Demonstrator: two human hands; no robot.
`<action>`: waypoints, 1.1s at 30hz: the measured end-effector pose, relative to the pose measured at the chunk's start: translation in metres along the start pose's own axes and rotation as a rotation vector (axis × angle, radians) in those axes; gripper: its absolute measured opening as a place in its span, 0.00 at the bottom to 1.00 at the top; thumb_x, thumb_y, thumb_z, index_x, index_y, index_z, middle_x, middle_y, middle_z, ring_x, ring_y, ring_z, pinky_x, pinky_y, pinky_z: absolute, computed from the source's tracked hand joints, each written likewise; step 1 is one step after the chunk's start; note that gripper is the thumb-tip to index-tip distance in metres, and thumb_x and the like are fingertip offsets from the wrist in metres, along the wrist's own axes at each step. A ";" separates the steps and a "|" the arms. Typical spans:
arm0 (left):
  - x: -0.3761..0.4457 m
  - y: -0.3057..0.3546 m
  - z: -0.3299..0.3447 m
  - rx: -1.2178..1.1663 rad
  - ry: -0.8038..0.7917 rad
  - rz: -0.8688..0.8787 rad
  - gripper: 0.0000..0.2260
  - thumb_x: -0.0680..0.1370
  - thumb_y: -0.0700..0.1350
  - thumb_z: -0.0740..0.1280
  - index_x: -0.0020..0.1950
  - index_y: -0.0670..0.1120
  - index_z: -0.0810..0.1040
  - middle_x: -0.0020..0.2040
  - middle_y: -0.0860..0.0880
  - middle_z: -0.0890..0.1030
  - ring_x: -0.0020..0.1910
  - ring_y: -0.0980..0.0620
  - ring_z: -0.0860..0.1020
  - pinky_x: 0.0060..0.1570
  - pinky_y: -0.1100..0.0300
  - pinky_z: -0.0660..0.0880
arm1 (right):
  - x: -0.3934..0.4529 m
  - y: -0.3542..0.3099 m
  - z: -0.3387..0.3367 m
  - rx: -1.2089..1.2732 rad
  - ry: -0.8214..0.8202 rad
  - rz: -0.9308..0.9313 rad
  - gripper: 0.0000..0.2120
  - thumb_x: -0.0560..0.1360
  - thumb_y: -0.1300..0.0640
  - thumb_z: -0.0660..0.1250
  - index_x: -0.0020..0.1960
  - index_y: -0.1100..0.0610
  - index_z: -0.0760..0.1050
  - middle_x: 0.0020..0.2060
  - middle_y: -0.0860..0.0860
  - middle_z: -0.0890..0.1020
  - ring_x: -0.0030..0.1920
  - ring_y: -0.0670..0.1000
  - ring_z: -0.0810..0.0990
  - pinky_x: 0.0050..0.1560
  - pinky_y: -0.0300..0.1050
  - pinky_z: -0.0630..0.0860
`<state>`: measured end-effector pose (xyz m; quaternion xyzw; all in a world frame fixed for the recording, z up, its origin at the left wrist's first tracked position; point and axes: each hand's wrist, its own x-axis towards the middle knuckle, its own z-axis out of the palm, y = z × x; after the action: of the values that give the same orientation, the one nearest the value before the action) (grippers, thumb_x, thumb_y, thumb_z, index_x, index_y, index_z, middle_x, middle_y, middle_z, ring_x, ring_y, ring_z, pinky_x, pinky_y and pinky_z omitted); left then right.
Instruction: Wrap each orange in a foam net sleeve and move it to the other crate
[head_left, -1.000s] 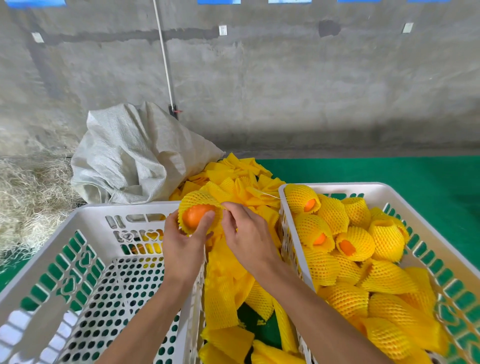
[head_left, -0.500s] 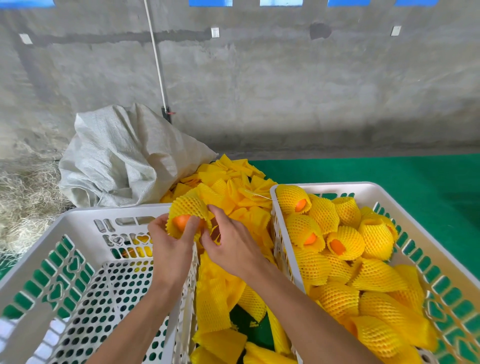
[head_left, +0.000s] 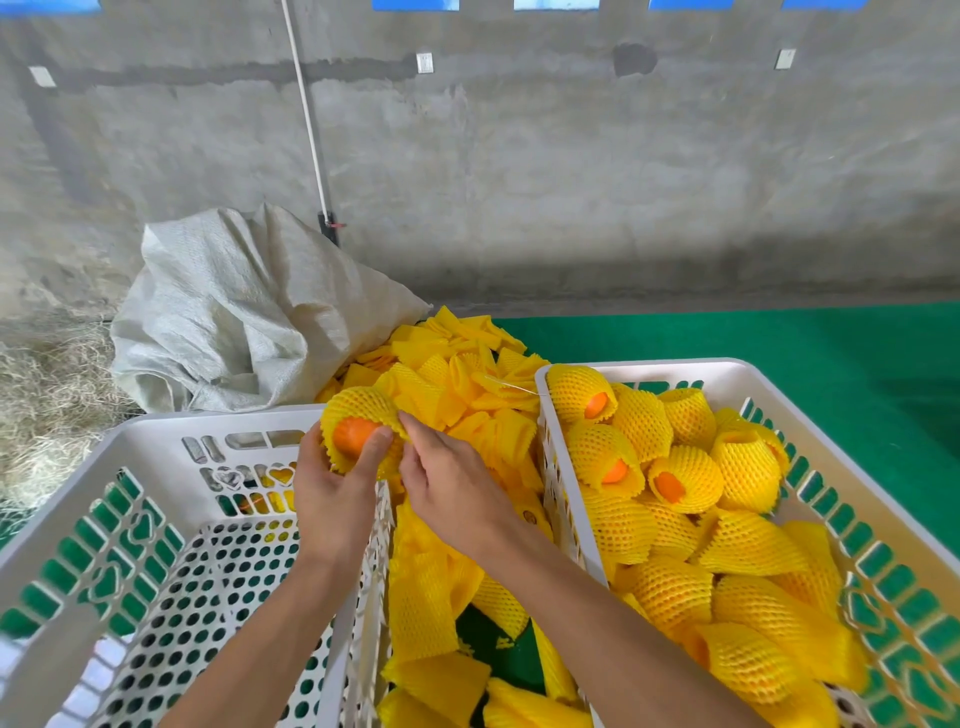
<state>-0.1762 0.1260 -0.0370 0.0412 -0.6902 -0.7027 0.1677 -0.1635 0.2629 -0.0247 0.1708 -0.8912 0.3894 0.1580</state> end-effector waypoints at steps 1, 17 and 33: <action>0.001 0.000 0.000 0.005 0.002 -0.002 0.28 0.75 0.54 0.78 0.72 0.48 0.74 0.61 0.50 0.84 0.60 0.49 0.83 0.64 0.40 0.79 | -0.001 0.001 0.000 0.010 0.003 0.010 0.24 0.85 0.54 0.56 0.80 0.58 0.63 0.61 0.58 0.82 0.55 0.53 0.81 0.45 0.42 0.74; -0.022 0.009 0.014 0.379 -0.500 0.394 0.40 0.79 0.33 0.72 0.85 0.50 0.56 0.82 0.55 0.62 0.80 0.58 0.63 0.75 0.57 0.68 | 0.007 0.016 -0.017 0.511 0.352 0.408 0.35 0.69 0.26 0.69 0.70 0.39 0.67 0.55 0.27 0.77 0.55 0.26 0.75 0.46 0.20 0.69; -0.022 0.007 0.010 0.445 -0.436 0.354 0.24 0.82 0.47 0.70 0.76 0.51 0.68 0.71 0.55 0.74 0.68 0.58 0.75 0.63 0.55 0.76 | -0.015 0.121 -0.123 -0.589 0.696 0.848 0.38 0.73 0.67 0.68 0.80 0.60 0.55 0.77 0.64 0.58 0.76 0.69 0.59 0.76 0.61 0.60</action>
<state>-0.1573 0.1416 -0.0334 -0.1944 -0.8422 -0.4877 0.1229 -0.1835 0.4347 -0.0292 -0.3857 -0.8478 0.1888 0.3113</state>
